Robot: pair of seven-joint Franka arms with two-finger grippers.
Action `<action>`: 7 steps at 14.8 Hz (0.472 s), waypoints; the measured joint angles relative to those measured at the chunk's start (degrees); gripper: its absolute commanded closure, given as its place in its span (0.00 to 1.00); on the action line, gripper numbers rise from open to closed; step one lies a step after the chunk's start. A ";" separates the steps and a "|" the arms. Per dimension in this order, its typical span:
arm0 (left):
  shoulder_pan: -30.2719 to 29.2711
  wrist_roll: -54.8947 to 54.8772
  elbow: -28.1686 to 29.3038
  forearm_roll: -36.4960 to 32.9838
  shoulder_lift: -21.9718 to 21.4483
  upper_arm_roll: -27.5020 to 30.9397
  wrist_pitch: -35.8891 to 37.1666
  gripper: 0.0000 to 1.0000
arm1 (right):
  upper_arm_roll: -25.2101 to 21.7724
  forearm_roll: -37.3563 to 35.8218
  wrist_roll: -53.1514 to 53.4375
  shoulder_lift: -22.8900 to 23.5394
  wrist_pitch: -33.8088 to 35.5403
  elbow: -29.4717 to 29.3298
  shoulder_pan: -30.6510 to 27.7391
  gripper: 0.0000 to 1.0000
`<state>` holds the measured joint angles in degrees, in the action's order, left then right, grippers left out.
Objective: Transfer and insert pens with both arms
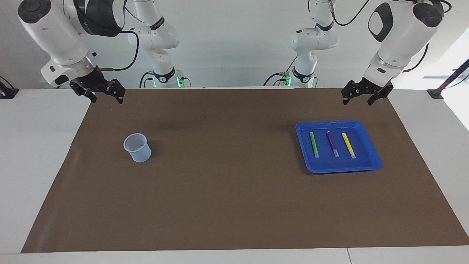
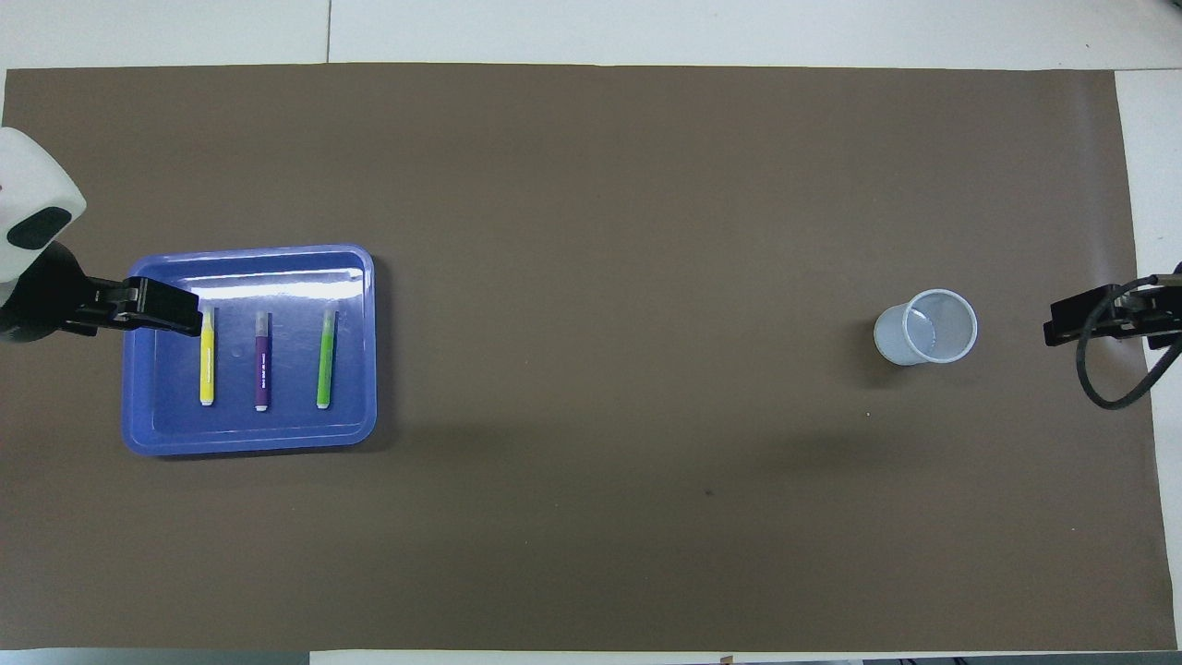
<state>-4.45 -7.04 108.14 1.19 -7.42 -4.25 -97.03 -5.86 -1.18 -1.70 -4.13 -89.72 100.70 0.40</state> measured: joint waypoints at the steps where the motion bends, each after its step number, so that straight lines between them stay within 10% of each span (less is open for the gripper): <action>1: -1.65 -1.81 1.68 0.00 -0.01 0.06 -1.82 0.00 | 0.00 0.00 0.00 0.00 0.00 0.00 0.00 0.00; 7: -7.94 -8.00 13.19 0.01 0.77 0.20 -15.38 0.00 | 0.00 0.00 0.00 0.00 0.00 0.00 0.00 0.00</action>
<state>-12.40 -15.04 121.33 1.20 -6.65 -4.05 -112.41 -5.86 -1.18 -1.70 -4.13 -89.72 100.70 0.40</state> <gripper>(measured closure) 0.000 0.000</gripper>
